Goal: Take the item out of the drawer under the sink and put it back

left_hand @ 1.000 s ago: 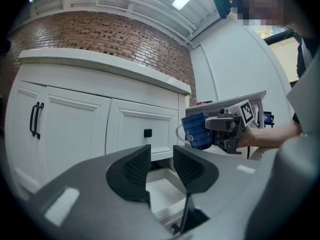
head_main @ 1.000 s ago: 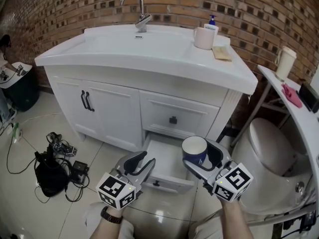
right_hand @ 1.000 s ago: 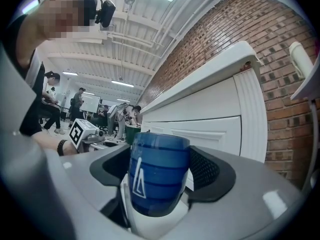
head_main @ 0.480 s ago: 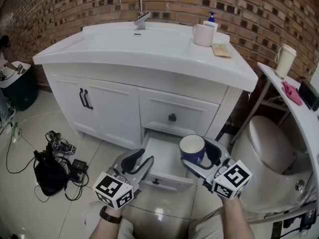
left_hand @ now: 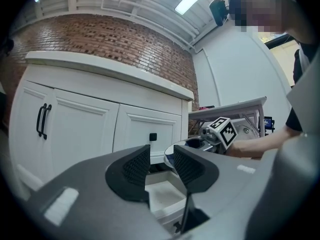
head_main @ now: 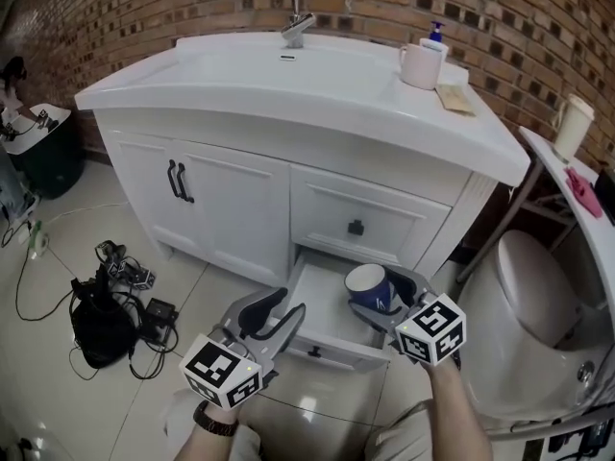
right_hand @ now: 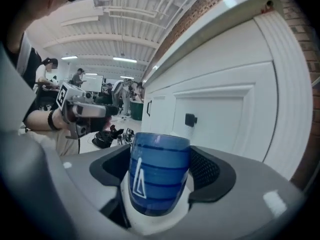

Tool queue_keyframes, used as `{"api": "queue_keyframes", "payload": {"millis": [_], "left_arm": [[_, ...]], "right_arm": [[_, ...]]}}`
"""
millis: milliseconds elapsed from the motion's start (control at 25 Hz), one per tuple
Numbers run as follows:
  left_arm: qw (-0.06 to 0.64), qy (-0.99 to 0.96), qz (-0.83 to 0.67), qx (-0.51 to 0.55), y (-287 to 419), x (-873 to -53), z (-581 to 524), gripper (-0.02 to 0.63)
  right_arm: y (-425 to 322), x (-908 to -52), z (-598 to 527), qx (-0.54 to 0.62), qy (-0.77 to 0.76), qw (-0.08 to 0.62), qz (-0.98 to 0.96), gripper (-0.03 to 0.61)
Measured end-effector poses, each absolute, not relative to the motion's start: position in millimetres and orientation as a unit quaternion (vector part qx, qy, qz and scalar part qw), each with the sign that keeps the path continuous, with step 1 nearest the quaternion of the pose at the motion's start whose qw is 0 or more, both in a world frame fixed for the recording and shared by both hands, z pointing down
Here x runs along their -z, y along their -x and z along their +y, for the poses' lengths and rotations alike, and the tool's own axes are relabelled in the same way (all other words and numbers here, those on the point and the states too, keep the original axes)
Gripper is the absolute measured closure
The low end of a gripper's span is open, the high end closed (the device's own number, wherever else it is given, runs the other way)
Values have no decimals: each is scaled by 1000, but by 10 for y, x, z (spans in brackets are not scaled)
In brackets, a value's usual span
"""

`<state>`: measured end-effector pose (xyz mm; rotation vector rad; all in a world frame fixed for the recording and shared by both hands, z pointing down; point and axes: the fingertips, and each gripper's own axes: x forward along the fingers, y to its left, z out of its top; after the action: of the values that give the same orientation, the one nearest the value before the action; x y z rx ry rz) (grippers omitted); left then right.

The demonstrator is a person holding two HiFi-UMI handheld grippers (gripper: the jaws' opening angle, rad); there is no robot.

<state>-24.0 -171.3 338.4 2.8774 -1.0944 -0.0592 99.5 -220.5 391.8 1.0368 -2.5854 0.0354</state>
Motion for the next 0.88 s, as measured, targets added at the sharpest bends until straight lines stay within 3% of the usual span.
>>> {"api": "queue_keyframes", "payload": {"millis": [360, 880], "left_arm": [[41, -929, -368, 26, 409, -3378, -1781, 453], [52, -927, -370, 34, 524, -3397, -1839, 453]], "right_arm": [[-624, -4559, -2538, -13, -328, 311, -892, 206], [-422, -5161, -2695, -41, -289, 419, -860, 210]]}}
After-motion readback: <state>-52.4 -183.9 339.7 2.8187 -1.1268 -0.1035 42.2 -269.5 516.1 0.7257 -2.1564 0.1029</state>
